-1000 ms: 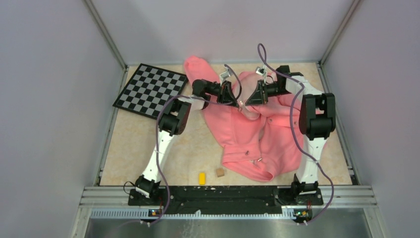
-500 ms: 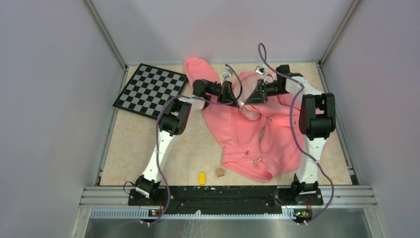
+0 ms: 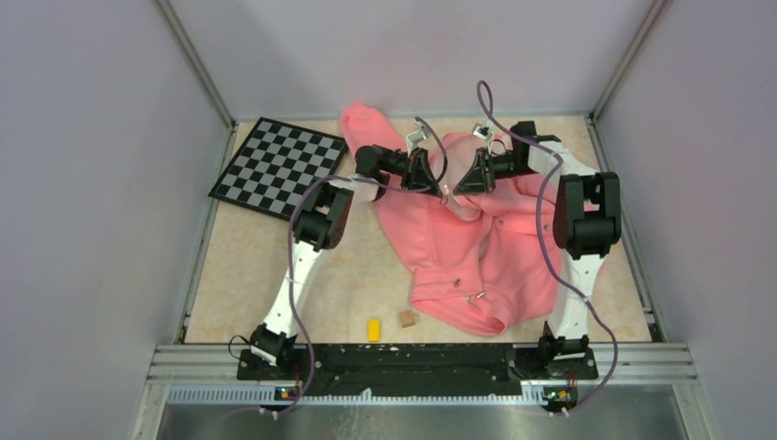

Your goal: Zip up the jacket

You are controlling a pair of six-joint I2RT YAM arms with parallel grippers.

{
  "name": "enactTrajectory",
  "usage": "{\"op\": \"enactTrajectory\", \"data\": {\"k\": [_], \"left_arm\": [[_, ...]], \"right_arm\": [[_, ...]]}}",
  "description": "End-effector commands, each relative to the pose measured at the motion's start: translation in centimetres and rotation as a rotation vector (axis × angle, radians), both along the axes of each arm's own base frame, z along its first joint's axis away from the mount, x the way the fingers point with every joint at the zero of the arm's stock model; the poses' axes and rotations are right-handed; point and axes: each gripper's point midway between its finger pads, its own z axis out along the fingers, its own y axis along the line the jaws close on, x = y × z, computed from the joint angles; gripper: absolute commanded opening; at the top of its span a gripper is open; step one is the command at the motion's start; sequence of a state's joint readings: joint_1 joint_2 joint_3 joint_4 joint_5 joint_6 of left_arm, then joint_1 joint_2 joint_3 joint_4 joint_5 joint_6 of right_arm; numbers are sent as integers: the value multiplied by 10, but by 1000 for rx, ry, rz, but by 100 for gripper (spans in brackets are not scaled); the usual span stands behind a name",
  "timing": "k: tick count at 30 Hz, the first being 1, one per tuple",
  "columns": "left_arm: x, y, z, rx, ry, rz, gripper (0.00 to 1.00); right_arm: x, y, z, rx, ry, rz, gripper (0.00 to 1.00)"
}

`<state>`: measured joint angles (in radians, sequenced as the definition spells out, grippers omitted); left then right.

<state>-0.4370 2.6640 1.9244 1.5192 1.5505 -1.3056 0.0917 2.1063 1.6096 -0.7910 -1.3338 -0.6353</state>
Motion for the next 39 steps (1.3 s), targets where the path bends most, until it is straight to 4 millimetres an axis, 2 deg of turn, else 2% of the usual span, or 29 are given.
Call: {"op": "enactTrajectory", "data": {"k": [1, 16, 31, 39], "left_arm": [[2, 1, 18, -117, -232, 13, 0], [1, 1, 18, -119, -225, 14, 0], [-4, -8, 14, -102, -211, -16, 0], [-13, -15, 9, -76, -199, -55, 0]], "right_arm": [[-5, 10, 34, 61, -104, 47, 0], [-1, 10, 31, 52, -97, 36, 0], [-4, 13, 36, 67, -104, 49, 0], [-3, 14, 37, 70, -108, 51, 0]]}}
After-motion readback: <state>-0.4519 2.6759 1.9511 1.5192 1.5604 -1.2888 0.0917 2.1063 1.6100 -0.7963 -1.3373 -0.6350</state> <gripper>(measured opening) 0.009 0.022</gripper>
